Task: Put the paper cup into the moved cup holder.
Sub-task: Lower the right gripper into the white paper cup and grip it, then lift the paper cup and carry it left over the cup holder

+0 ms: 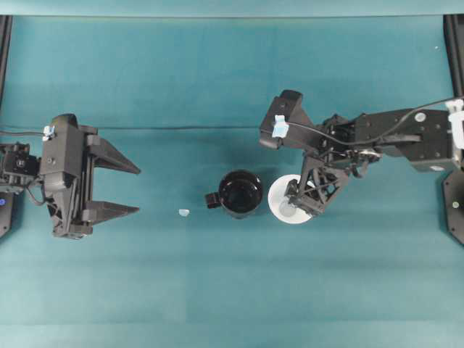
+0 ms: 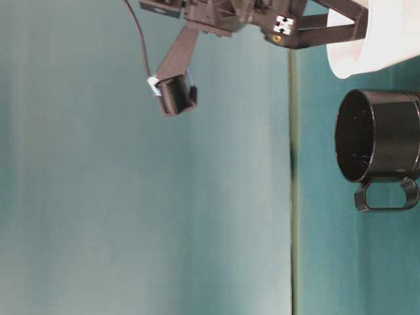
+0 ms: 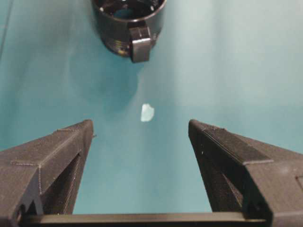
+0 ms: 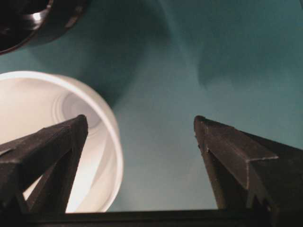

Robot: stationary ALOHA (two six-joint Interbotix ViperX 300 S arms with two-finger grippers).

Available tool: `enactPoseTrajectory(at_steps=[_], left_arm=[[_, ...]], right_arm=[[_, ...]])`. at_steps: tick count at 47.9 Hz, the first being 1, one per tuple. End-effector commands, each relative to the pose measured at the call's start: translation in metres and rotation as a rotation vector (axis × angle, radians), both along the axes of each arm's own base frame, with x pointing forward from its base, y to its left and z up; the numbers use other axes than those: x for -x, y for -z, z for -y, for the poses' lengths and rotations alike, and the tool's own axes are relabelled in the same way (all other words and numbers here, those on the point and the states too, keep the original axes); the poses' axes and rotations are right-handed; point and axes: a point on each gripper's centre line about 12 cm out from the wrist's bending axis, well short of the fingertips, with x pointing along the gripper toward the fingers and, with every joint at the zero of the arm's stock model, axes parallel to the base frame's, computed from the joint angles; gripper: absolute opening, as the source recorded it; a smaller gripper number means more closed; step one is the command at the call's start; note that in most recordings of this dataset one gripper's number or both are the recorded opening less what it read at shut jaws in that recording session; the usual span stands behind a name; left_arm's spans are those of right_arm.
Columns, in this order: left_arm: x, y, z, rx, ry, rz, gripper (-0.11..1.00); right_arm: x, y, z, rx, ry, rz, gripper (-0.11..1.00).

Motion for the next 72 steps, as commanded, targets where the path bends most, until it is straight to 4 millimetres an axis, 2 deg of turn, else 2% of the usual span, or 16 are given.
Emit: enactPoseTrajectory(at_steps=[1, 7, 11, 20, 26, 39, 50, 60, 72], left_arm=[[-0.003, -0.005, 0.000, 0.001, 0.001, 0.017, 0.83], [-0.002, -0.004, 0.000, 0.000, 0.000, 0.014, 0.83], [-0.002, -0.004, 0.000, 0.000, 0.000, 0.015, 0.83], [-0.002, -0.004, 0.000, 0.001, -0.001, 0.014, 0.83], [-0.002, -0.004, 0.000, 0.001, -0.002, 0.014, 0.83], [-0.002, -0.004, -0.002, 0.001, -0.007, 0.015, 0.83], [-0.002, -0.004, -0.002, 0.003, -0.008, 0.014, 0.83], [-0.002, -0.004, -0.002, 0.003, -0.008, 0.014, 0.83], [-0.002, -0.004, -0.002, 0.003, -0.008, 0.014, 0.83]], right_arm=[[-0.005, -0.004, 0.001, 0.001, 0.010, 0.020, 0.95], [-0.007, -0.006, 0.002, 0.002, 0.013, 0.027, 0.88], [-0.008, -0.006, 0.001, -0.002, 0.015, 0.028, 0.70], [-0.008, -0.016, 0.001, -0.002, 0.014, 0.043, 0.19], [-0.005, -0.034, 0.001, -0.001, 0.016, 0.054, 0.03], [-0.001, -0.084, 0.008, 0.000, 0.033, 0.077, 0.02], [-0.029, -0.124, 0.012, 0.014, 0.031, 0.173, 0.02], [-0.058, -0.130, 0.009, 0.017, 0.009, 0.199, 0.02], [-0.077, -0.103, 0.005, 0.007, -0.009, 0.134, 0.02]])
